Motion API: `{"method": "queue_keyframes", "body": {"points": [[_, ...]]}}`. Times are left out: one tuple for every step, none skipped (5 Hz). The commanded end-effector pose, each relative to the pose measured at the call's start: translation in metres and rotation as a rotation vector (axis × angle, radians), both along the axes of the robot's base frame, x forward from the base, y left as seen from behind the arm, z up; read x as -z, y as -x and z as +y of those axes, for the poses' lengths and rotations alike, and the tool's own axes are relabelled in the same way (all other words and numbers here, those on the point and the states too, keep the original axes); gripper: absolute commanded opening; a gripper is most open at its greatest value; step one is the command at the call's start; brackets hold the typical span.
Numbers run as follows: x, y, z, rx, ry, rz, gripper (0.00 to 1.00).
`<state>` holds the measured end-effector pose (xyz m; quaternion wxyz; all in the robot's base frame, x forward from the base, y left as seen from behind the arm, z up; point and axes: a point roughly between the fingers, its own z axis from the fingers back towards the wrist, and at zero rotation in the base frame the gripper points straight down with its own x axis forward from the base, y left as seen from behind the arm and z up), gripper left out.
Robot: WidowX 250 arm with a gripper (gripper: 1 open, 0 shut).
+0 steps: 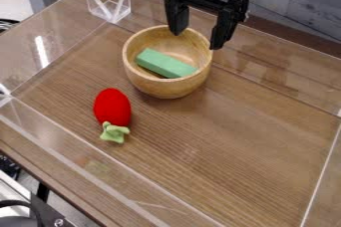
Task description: Remove the green stick from the brown bowl and put it on the table
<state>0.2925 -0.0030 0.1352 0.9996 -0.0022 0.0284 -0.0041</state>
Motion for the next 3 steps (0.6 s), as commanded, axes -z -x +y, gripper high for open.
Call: {"method": "queue_keyframes", "body": {"points": [[0.011, -0.001, 0.014, -0.163, 0.004, 0.003, 1.0], [0.023, -0.002, 0.026, -0.326, 0.016, -0.004, 1.0], [0.035, -0.001, 0.036, -0.469, 0.026, -0.019, 1.0]]}}
